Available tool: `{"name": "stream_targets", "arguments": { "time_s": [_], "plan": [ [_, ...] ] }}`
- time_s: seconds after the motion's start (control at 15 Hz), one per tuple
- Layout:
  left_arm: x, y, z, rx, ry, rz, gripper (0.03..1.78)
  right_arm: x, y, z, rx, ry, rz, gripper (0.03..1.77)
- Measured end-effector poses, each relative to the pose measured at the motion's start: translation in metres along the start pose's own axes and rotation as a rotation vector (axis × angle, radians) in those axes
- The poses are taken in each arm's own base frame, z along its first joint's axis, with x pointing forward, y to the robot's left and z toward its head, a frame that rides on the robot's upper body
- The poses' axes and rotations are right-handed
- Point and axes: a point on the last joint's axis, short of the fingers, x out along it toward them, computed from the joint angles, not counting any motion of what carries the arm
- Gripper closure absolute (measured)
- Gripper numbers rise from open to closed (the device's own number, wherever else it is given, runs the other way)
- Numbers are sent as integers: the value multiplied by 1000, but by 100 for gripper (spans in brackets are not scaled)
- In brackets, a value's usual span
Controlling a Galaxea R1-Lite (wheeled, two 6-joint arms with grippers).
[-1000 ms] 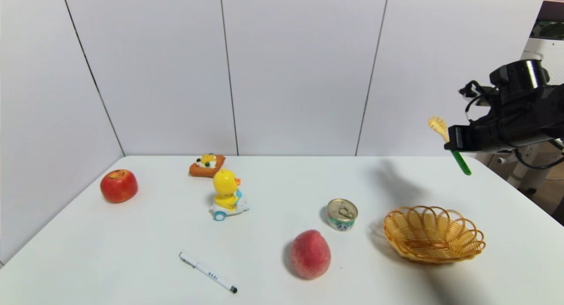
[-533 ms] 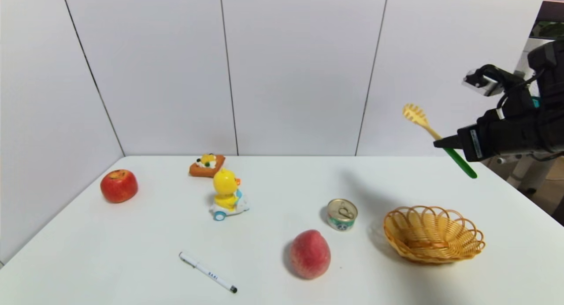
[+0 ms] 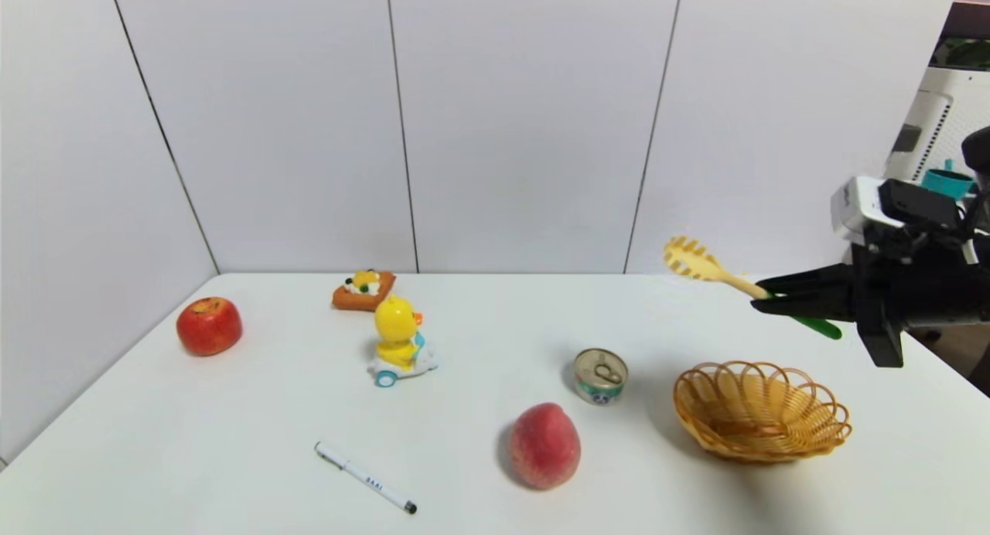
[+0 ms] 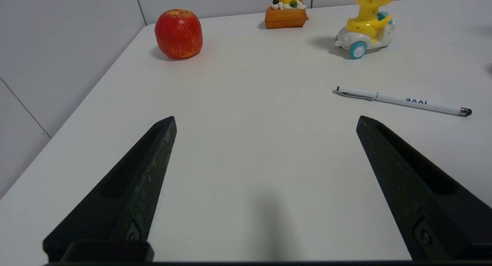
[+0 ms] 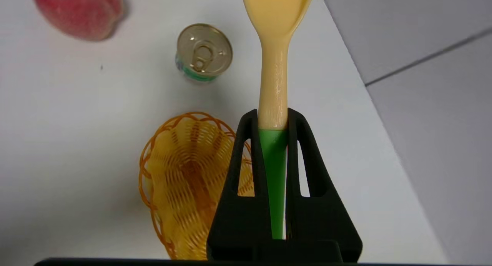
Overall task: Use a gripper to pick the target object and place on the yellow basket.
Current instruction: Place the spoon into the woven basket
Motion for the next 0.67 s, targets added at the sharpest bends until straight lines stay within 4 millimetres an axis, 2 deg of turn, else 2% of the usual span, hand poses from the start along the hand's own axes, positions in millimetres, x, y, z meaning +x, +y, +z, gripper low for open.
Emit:
{"name": "stream_targets", "arguments": {
  "time_s": [0.27, 0.67],
  "plan": [
    [0, 0, 0, 0, 0, 0, 12, 0, 11, -24, -230, 0, 48, 164],
    [0, 0, 0, 0, 0, -1, 12, 19, 10, -53, -305, 55, 117, 164]
  ]
}}
